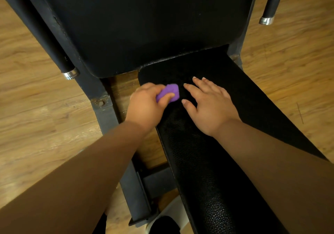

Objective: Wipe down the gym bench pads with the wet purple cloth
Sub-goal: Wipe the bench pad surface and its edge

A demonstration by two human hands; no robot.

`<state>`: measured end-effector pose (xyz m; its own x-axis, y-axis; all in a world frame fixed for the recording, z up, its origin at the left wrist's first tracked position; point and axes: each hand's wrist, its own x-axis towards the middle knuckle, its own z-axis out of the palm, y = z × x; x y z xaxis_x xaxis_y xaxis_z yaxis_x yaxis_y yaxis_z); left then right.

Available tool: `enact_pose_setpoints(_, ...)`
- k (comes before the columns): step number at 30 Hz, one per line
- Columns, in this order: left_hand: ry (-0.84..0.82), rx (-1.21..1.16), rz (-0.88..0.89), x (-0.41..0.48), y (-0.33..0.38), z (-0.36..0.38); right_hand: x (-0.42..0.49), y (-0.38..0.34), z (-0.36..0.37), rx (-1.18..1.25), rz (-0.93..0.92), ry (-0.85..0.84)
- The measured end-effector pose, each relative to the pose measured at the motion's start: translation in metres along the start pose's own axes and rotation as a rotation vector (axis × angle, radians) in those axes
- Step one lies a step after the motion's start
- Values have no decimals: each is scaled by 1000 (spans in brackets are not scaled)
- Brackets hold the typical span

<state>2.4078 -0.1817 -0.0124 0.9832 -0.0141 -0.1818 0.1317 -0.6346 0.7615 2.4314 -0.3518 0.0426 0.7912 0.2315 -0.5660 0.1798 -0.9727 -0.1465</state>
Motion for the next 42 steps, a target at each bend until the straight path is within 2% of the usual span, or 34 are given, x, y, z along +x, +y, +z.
enact_pose_setpoints(2,-31,12,-147,26,-3,-2,0,1,0,4,-4,-4)
enact_pose_setpoints(4,-54,10,-203,38,-3,-1,0,1,0,5,-7,-8)
enact_pose_setpoints(10,4,-26,63,-10,2,-5,1,0,1,-18,11,-11)
enact_pose_setpoints(12,1,-13,25,-3,0,-3,1,1,0,-14,8,-9)
enact_pose_setpoints(16,-34,43,-164,35,-1,-2,0,1,1,-8,-6,0)
enact_pose_setpoints(18,-47,64,-128,34,1,-1,0,1,1,-16,-11,-1)
enact_pose_setpoints(21,-25,52,74,0,5,-3,-1,1,1,-48,-17,-26)
enact_pose_setpoints(23,-17,27,127,-20,3,-7,1,0,1,-63,-16,-41)
enact_pose_setpoints(28,-25,38,-47,5,0,-6,2,-1,-5,-32,8,-74)
enact_pose_setpoints(32,-93,7,-175,49,-6,-9,23,-8,-13,56,48,-10)
enact_pose_setpoints(35,-78,-2,-143,47,-11,-9,47,-16,-8,67,71,-29)
enact_pose_setpoints(39,-23,19,19,18,-20,-7,56,-18,3,7,103,-59)
enact_pose_setpoints(42,-42,63,29,34,-26,-7,56,-18,3,7,92,-50)
